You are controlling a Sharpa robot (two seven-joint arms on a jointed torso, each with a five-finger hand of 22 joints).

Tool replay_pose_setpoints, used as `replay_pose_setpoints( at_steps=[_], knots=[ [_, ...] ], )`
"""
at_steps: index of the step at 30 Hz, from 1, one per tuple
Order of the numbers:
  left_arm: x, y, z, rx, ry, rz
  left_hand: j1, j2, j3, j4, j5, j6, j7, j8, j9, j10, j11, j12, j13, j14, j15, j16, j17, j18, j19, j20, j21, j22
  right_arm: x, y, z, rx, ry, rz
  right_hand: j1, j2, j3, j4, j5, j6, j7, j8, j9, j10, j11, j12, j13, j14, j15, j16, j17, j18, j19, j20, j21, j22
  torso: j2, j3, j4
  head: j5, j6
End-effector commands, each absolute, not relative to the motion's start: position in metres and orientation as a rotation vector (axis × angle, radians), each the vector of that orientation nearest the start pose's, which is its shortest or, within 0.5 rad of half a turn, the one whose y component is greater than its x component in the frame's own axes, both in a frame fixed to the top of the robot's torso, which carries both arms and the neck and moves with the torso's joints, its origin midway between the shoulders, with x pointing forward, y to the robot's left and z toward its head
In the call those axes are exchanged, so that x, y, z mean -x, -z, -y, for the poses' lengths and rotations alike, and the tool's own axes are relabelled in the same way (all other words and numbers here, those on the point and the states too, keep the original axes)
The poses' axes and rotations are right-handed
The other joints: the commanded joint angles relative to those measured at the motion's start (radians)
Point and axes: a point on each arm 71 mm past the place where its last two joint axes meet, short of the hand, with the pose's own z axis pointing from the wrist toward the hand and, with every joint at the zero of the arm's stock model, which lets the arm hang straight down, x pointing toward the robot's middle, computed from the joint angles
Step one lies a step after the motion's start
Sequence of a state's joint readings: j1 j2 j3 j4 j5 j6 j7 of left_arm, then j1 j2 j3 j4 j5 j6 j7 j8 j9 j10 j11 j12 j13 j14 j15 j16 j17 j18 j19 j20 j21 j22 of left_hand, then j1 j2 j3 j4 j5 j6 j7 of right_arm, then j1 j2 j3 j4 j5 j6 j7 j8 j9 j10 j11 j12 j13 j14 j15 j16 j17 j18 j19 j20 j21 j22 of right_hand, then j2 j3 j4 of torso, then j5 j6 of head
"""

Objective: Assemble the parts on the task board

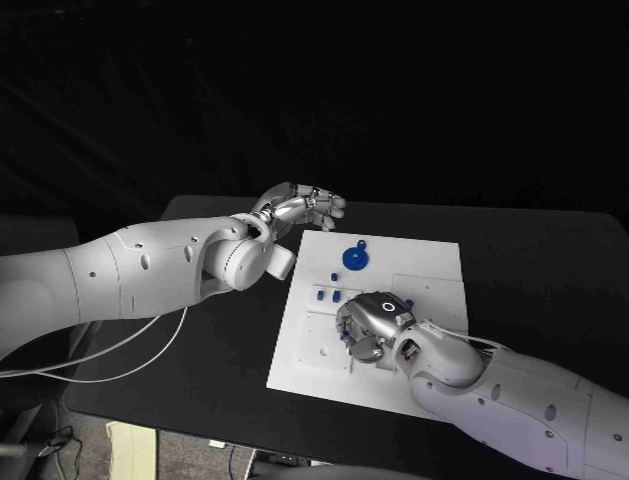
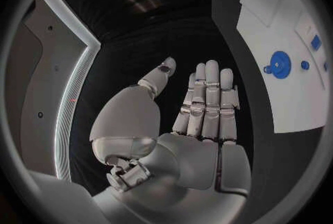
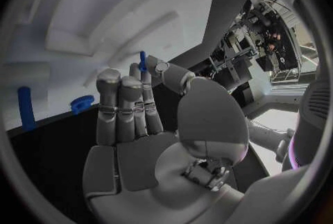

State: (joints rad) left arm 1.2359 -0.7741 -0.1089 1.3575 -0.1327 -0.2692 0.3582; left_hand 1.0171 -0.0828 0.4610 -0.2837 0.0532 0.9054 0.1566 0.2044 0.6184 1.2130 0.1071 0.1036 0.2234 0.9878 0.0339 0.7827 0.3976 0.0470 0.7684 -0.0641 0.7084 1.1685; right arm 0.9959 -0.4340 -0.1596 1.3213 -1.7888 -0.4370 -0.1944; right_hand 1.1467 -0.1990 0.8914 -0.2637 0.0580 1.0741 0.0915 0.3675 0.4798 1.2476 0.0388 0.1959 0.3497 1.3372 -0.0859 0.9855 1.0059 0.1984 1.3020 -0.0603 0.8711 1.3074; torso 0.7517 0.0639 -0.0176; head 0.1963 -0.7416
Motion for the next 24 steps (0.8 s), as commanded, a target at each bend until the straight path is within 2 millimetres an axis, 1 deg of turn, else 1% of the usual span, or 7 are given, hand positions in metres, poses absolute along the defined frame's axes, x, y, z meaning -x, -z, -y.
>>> replay_pose_setpoints(
  at_steps=[1, 3, 9, 24],
  knots=[
    [-0.5165, 0.1932, -0.2194, 0.969, 1.427, -1.499, 0.005, 0.002, -0.004, 0.003, 0.001, -0.005, 0.000, 0.006, -0.001, -0.006, 0.001, -0.003, 0.000, 0.003, 0.006, -0.005, 0.001, 0.012, 0.005, 0.005, -0.006, 0.002, -0.4245, 0.3085, 0.0403, 0.483, -0.714, -1.632, -0.002, 0.007, 0.002, -0.004, -0.002, 0.005, 0.001, -0.001, 0.001, 0.081, -0.015, -0.003, -0.001, -0.007, -0.001, 0.007, -0.001, 0.063, -0.002, -0.005, 0.007, 0.021, 0.000, 0.0001, 0.0003, 0.002, 0.001],
    [-0.5166, 0.1932, -0.2193, 0.969, 1.427, -1.500, 0.005, 0.002, -0.004, 0.003, 0.001, -0.005, 0.000, 0.006, -0.001, -0.006, 0.001, -0.003, 0.000, 0.003, 0.006, -0.005, 0.001, 0.012, 0.005, 0.005, -0.006, 0.002, -0.4244, 0.3080, 0.0397, 0.481, -0.717, -1.627, -0.002, 0.007, 0.002, -0.005, -0.003, 0.005, 0.001, -0.001, 0.001, 0.082, -0.015, -0.003, -0.001, -0.007, -0.001, 0.007, -0.001, 0.063, -0.002, -0.005, 0.007, 0.021, 0.000, 0.0004, 0.0006, 0.002, 0.001],
    [-0.5165, 0.1934, -0.2188, 0.969, 1.430, -1.504, 0.004, 0.002, -0.004, 0.004, 0.001, -0.005, 0.001, 0.006, -0.002, -0.007, 0.001, -0.003, 0.000, 0.003, 0.006, -0.006, 0.002, 0.012, 0.005, 0.005, -0.007, 0.002, -0.4248, 0.3075, 0.0393, 0.474, -0.718, -1.620, -0.002, 0.007, 0.002, -0.005, -0.003, 0.006, 0.001, -0.001, 0.001, 0.082, -0.015, -0.003, 0.000, -0.007, -0.001, 0.007, -0.001, 0.063, -0.002, -0.005, 0.007, 0.021, 0.000, -0.0005, -0.0003, 0.004, 0.002],
    [-0.5166, 0.1935, -0.2189, 0.969, 1.430, -1.505, 0.004, 0.002, -0.004, 0.004, 0.001, -0.005, 0.001, 0.006, -0.002, -0.007, 0.001, -0.004, 0.000, 0.003, 0.006, -0.007, 0.003, 0.012, 0.005, 0.005, -0.008, 0.002, -0.4262, 0.3089, 0.0419, 0.473, -0.701, -1.633, -0.001, 0.007, 0.003, -0.006, -0.003, 0.006, 0.001, -0.001, 0.001, 0.082, -0.015, -0.004, 0.001, -0.007, -0.002, 0.007, -0.002, 0.063, -0.002, -0.006, 0.008, 0.021, 0.000, -0.0002, -0.0001, 0.005, 0.002]
  ],
)
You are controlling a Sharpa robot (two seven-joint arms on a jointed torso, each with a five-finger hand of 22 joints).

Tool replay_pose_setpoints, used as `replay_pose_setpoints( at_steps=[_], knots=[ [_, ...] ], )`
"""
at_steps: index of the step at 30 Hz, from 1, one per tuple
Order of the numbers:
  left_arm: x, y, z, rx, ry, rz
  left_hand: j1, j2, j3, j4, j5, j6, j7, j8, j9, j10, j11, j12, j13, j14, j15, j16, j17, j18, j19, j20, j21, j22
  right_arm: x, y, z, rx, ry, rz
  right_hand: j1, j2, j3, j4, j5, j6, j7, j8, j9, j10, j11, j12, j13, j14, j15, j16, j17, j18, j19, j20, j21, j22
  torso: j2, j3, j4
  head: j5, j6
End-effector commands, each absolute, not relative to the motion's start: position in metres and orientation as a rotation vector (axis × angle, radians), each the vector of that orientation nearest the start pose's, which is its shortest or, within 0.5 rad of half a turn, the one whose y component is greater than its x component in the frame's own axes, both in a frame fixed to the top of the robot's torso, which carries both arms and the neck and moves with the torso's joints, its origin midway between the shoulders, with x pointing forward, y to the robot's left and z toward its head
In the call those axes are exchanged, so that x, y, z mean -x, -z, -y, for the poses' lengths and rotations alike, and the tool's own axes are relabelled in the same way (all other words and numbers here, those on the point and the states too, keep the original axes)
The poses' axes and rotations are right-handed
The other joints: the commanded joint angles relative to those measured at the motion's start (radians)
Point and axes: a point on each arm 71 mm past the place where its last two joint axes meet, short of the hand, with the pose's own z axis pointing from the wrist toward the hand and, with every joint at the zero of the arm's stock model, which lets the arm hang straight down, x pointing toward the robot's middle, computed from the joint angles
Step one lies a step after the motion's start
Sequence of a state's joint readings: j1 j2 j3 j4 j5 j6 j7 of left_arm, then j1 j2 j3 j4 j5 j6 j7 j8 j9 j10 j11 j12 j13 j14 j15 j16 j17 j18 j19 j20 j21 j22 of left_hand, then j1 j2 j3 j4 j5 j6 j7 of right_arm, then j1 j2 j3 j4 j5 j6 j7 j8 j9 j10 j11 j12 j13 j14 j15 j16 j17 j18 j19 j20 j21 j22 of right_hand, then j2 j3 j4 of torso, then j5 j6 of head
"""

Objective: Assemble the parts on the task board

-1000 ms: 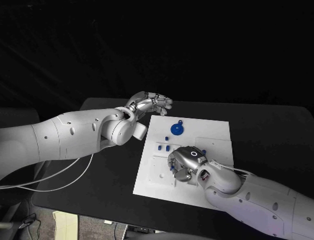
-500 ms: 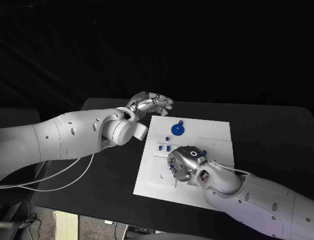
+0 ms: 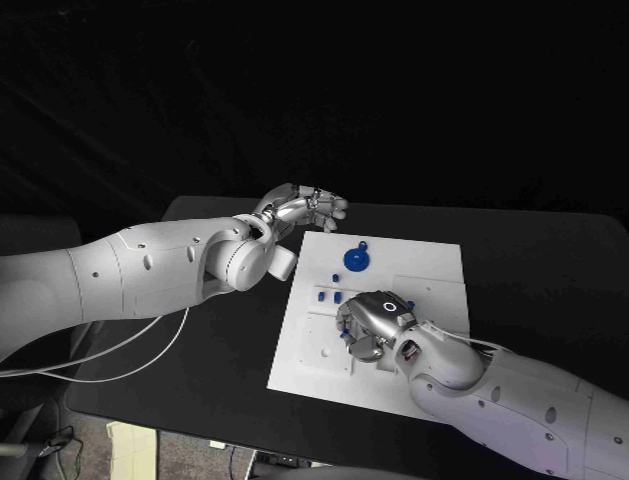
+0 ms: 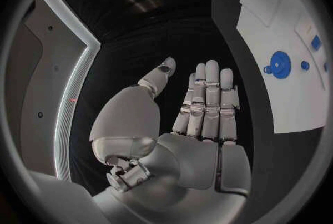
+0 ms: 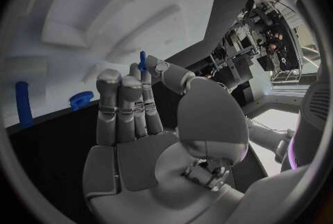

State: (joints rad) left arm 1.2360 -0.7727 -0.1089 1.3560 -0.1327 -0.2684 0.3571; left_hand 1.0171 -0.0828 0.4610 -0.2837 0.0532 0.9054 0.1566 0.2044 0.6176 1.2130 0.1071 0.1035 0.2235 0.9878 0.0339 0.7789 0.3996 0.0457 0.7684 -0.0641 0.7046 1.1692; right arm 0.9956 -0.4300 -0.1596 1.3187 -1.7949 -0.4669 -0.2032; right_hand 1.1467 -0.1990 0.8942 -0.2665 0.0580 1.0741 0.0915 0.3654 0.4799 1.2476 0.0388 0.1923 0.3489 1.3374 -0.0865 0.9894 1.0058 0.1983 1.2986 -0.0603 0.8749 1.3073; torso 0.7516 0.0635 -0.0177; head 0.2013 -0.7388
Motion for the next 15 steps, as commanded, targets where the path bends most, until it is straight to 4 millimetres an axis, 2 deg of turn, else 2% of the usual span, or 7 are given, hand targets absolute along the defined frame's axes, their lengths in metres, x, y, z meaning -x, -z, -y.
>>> replay_pose_setpoints(
  at_steps=[1, 15],
  knots=[
    [-0.5167, 0.1935, -0.2189, 0.969, 1.430, -1.506, 0.004, 0.002, -0.004, 0.004, 0.001, -0.005, 0.001, 0.006, -0.001, -0.007, 0.001, -0.004, 0.000, 0.003, 0.006, -0.004, 0.002, 0.013, 0.005, 0.005, -0.004, 0.001, -0.4263, 0.3094, 0.0420, 0.476, -0.699, -1.638, -0.001, 0.007, 0.000, -0.004, -0.003, 0.006, 0.001, 0.001, 0.001, 0.082, -0.015, -0.001, 0.002, -0.007, -0.001, 0.003, -0.002, 0.063, 0.002, -0.006, 0.004, 0.021, 0.000, 0.0001, -0.0004, 0.000, -0.001],
    [-0.5167, 0.1936, -0.2181, 0.969, 1.431, -1.507, 0.004, 0.003, -0.003, 0.005, 0.001, -0.006, 0.001, 0.006, -0.001, -0.008, 0.001, -0.004, 0.001, 0.003, 0.007, -0.006, 0.003, 0.013, 0.005, 0.005, -0.005, 0.002, -0.4294, 0.3120, 0.0448, 0.477, -0.660, -1.656, -0.002, 0.008, 0.001, -0.004, -0.003, 0.005, 0.001, 0.001, 0.001, 0.082, -0.015, -0.002, 0.004, -0.007, -0.001, 0.003, -0.002, 0.063, 0.001, -0.006, 0.005, 0.021, 0.000, 0.0000, -0.0001, 0.002, -0.005]
  ],
)
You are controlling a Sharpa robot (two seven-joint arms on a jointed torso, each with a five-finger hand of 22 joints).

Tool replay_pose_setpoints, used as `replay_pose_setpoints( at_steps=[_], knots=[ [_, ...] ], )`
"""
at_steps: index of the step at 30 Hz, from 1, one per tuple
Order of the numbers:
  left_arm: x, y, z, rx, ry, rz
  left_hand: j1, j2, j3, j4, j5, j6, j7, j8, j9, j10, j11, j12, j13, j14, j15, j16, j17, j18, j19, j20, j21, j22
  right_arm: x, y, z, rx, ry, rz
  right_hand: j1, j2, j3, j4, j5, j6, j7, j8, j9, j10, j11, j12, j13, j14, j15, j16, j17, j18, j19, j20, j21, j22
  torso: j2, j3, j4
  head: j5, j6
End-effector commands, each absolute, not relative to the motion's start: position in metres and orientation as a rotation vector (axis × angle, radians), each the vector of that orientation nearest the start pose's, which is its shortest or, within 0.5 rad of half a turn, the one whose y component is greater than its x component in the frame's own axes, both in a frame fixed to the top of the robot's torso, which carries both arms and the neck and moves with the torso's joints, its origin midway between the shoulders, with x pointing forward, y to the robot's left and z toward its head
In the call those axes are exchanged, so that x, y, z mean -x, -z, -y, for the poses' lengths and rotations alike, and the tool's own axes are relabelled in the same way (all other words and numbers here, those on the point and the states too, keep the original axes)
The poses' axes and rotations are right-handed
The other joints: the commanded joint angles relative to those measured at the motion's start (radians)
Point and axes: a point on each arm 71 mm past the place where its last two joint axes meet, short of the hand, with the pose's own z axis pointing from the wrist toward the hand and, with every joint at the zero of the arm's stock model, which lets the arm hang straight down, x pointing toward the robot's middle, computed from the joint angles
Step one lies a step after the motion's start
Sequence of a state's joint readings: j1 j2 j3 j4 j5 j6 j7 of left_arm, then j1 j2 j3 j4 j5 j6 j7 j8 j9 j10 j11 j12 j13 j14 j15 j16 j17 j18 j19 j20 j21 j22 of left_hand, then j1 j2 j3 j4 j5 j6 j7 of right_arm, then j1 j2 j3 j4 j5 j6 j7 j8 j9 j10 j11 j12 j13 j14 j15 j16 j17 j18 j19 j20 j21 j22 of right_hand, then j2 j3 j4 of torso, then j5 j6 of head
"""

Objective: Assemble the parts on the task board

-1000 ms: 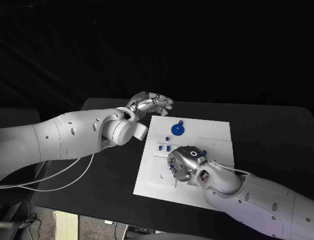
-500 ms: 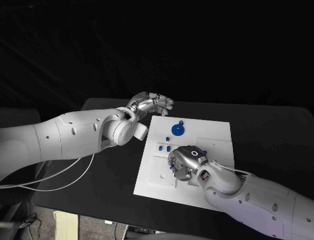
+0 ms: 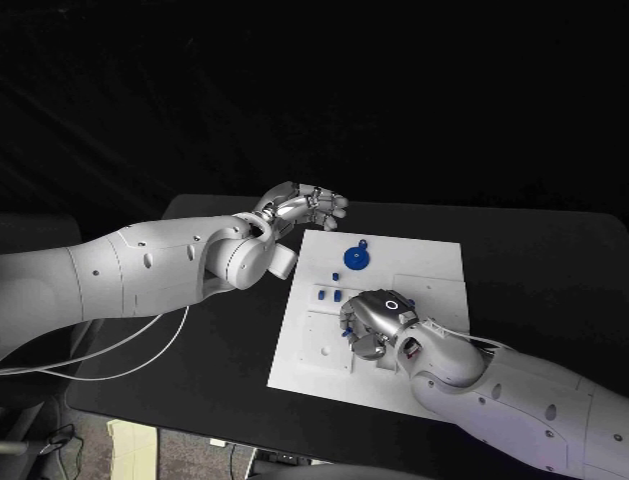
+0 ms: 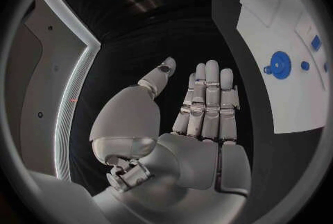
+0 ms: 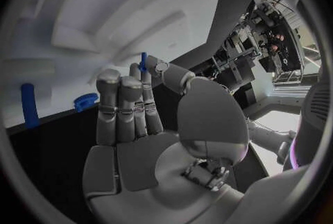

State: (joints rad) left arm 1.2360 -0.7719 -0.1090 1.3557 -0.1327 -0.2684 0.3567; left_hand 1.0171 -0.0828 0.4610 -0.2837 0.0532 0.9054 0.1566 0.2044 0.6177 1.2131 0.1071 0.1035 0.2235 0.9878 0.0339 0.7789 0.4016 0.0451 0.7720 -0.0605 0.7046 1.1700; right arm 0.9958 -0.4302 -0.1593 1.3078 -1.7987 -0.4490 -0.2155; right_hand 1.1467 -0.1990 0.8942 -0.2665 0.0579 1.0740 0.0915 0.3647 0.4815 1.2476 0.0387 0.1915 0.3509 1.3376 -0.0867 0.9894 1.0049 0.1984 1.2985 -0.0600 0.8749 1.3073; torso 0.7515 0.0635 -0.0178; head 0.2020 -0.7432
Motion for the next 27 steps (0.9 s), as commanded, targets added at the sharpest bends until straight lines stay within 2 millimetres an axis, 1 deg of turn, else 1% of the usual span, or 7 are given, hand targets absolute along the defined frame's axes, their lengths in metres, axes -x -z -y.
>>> replay_pose_setpoints(
  at_steps=[1, 17, 22, 27],
  knots=[
    [-0.5167, 0.1936, -0.2181, 0.969, 1.431, -1.507, 0.004, 0.003, -0.003, 0.005, 0.001, -0.006, 0.001, 0.006, -0.002, -0.008, 0.001, -0.004, 0.001, 0.003, 0.007, -0.006, 0.001, 0.014, 0.002, 0.002, -0.005, 0.001, -0.4295, 0.3120, 0.0447, 0.477, -0.659, -1.655, -0.002, 0.008, 0.001, -0.004, -0.003, 0.005, 0.001, 0.001, 0.000, 0.082, -0.015, -0.001, 0.002, -0.007, 0.000, 0.003, -0.001, 0.063, 0.001, -0.006, 0.005, 0.021, 0.000, 0.0000, 0.0000, 0.001, -0.001],
    [-0.5168, 0.1937, -0.2178, 0.969, 1.431, -1.508, 0.004, 0.003, -0.003, 0.005, 0.001, -0.006, 0.001, 0.006, -0.002, -0.008, 0.001, -0.004, 0.001, 0.003, 0.007, -0.007, 0.003, 0.014, 0.002, 0.002, -0.006, 0.002, -0.4282, 0.3137, 0.0412, 0.502, -0.661, -1.678, -0.003, 0.008, 0.001, -0.005, -0.003, 0.005, 0.001, 0.001, 0.000, 0.082, -0.015, -0.003, 0.003, -0.007, 0.000, 0.004, -0.002, 0.063, 0.001, -0.006, 0.006, 0.021, 0.000, 0.0002, 0.0003, 0.002, -0.003],
    [-0.5170, 0.1938, -0.2177, 0.970, 1.431, -1.509, 0.004, 0.002, -0.003, 0.005, 0.001, -0.006, 0.001, 0.006, -0.002, -0.008, 0.001, -0.004, 0.001, 0.003, 0.007, -0.008, 0.004, 0.014, 0.002, 0.002, -0.006, 0.002, -0.4268, 0.3133, 0.0385, 0.507, -0.666, -1.681, -0.003, 0.009, 0.000, -0.005, -0.003, 0.005, 0.001, 0.001, 0.000, 0.082, -0.015, -0.003, 0.004, -0.007, 0.000, 0.004, -0.002, 0.063, 0.001, -0.006, 0.006, 0.021, 0.000, 0.0006, 0.0001, 0.004, -0.007],
    [-0.5169, 0.1938, -0.2173, 0.969, 1.432, -1.510, 0.004, 0.002, -0.003, 0.005, 0.001, -0.006, 0.001, 0.006, -0.002, -0.009, 0.001, -0.004, 0.001, 0.003, 0.007, -0.008, 0.004, 0.014, 0.002, 0.002, -0.007, 0.002, -0.4259, 0.3144, 0.0361, 0.525, -0.655, -1.698, -0.004, 0.009, 0.000, -0.006, -0.003, 0.005, 0.001, 0.001, 0.000, 0.082, -0.015, -0.004, 0.004, -0.007, 0.000, 0.004, -0.002, 0.063, 0.001, -0.006, 0.007, 0.021, 0.000, 0.0006, -0.0003, 0.005, -0.008]
  ],
)
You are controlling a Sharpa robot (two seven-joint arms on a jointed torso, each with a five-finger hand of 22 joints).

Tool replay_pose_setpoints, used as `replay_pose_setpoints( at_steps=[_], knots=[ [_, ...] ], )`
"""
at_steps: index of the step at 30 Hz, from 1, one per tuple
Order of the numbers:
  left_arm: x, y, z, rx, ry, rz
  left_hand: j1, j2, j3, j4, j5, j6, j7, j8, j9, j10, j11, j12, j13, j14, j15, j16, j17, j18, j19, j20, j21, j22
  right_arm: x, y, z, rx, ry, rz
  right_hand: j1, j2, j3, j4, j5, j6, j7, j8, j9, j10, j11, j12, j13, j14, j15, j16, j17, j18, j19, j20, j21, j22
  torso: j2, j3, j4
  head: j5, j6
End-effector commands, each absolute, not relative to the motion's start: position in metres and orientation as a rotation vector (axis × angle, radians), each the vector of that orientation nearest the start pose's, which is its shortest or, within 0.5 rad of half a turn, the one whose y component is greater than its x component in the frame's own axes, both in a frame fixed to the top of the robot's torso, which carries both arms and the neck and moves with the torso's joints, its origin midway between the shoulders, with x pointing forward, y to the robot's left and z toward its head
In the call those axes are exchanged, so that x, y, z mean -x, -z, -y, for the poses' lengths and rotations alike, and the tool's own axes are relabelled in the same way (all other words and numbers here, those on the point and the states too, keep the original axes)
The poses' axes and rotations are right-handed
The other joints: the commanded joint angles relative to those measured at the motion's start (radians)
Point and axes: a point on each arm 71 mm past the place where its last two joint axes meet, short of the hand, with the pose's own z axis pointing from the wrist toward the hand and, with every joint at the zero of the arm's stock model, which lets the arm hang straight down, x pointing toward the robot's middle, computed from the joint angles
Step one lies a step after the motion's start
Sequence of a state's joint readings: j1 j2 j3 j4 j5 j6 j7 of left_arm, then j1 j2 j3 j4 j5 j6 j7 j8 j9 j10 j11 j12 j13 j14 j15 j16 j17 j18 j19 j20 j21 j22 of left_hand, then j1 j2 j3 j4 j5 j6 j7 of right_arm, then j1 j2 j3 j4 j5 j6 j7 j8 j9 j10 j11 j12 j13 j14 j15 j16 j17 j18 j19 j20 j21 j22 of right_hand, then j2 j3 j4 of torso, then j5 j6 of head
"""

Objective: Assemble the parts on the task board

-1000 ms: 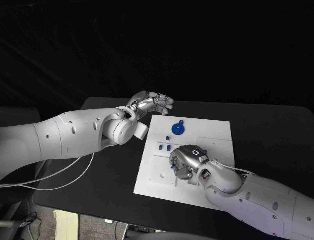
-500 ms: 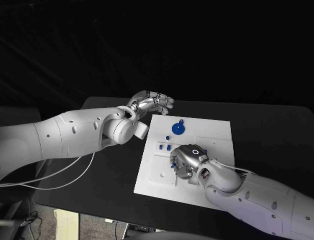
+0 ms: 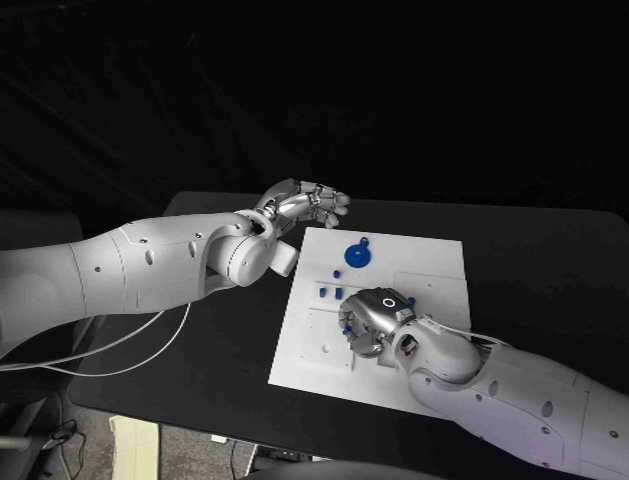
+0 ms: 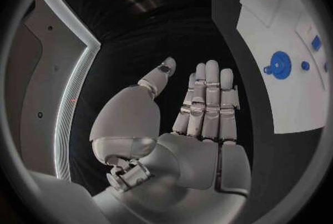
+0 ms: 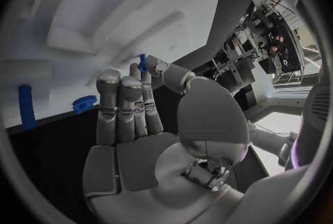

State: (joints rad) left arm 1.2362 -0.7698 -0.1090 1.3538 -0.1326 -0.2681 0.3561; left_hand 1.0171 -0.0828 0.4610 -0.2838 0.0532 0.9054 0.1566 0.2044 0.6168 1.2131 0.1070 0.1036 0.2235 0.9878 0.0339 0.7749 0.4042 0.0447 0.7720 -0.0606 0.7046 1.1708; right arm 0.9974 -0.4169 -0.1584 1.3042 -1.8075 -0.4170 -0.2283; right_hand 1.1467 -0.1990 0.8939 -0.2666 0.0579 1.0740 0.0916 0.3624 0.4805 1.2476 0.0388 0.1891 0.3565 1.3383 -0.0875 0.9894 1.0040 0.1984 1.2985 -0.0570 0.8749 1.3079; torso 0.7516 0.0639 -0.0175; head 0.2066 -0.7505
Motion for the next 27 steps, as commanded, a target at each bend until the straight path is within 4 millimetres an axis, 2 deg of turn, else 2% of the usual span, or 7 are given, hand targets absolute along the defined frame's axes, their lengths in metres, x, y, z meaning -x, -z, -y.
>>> replay_pose_setpoints(
  at_steps=[1, 22, 24, 27],
  knots=[
    [-0.5169, 0.1938, -0.2173, 0.969, 1.432, -1.510, 0.004, 0.002, -0.003, 0.005, 0.001, -0.006, 0.001, 0.006, -0.001, -0.009, 0.002, -0.004, 0.001, 0.003, 0.007, -0.005, 0.001, 0.014, 0.002, 0.002, -0.007, 0.001, -0.4259, 0.3144, 0.0359, 0.527, -0.654, -1.699, -0.004, 0.009, 0.001, -0.006, -0.002, 0.005, 0.001, 0.003, 0.001, 0.082, -0.015, -0.001, -0.001, -0.008, 0.001, 0.004, -0.001, 0.063, 0.001, -0.009, 0.007, 0.020, 0.000, -0.0001, -0.0006, 0.001, -0.001],
    [-0.5171, 0.1940, -0.2168, 0.970, 1.432, -1.513, 0.004, 0.002, -0.003, 0.005, 0.001, -0.006, 0.001, 0.007, -0.002, -0.009, 0.002, -0.005, 0.001, 0.003, 0.007, -0.007, 0.004, 0.014, 0.002, 0.002, -0.008, 0.002, -0.4274, 0.3181, 0.0309, 0.523, -0.652, -1.751, -0.012, 0.015, 0.000, -0.008, 0.001, -0.005, 0.006, -0.004, 0.001, 0.072, -0.010, -0.014, 0.005, -0.015, 0.005, 0.000, -0.006, 0.063, -0.010, -0.005, 0.007, 0.019, 0.000, -0.0008, -0.0004, 0.002, -0.004],
    [-0.5171, 0.1940, -0.2170, 0.970, 1.432, -1.513, 0.004, 0.002, -0.003, 0.005, 0.001, -0.006, 0.002, 0.007, -0.002, -0.009, 0.002, -0.005, 0.001, 0.003, 0.007, -0.007, 0.004, 0.014, 0.002, 0.002, -0.008, 0.002, -0.4281, 0.3183, 0.0315, 0.506, -0.661, -1.752, -0.036, 0.005, -0.013, 0.003, 0.039, -0.028, 0.016, -0.016, -0.003, 0.049, -0.002, -0.031, 0.004, -0.019, 0.014, -0.004, -0.011, 0.063, -0.017, 0.000, 0.006, 0.018, 0.000, -0.0008, -0.0008, 0.002, -0.005],
    [-0.5171, 0.1942, -0.2172, 0.971, 1.430, -1.514, 0.004, 0.002, -0.003, 0.004, 0.001, -0.006, 0.002, 0.007, -0.002, -0.009, 0.002, -0.005, 0.001, 0.003, 0.007, -0.007, 0.004, 0.014, 0.002, 0.002, -0.008, 0.002, -0.4286, 0.3180, 0.0321, 0.482, -0.678, -1.755, -0.065, -0.020, -0.033, 0.017, 0.029, -0.049, 0.024, -0.028, -0.007, 0.028, 0.007, -0.046, 0.002, -0.021, 0.022, -0.005, -0.014, 0.063, -0.022, 0.002, 0.005, 0.018, 0.000, -0.0008, -0.0012, 0.002, -0.005]
  ],
)
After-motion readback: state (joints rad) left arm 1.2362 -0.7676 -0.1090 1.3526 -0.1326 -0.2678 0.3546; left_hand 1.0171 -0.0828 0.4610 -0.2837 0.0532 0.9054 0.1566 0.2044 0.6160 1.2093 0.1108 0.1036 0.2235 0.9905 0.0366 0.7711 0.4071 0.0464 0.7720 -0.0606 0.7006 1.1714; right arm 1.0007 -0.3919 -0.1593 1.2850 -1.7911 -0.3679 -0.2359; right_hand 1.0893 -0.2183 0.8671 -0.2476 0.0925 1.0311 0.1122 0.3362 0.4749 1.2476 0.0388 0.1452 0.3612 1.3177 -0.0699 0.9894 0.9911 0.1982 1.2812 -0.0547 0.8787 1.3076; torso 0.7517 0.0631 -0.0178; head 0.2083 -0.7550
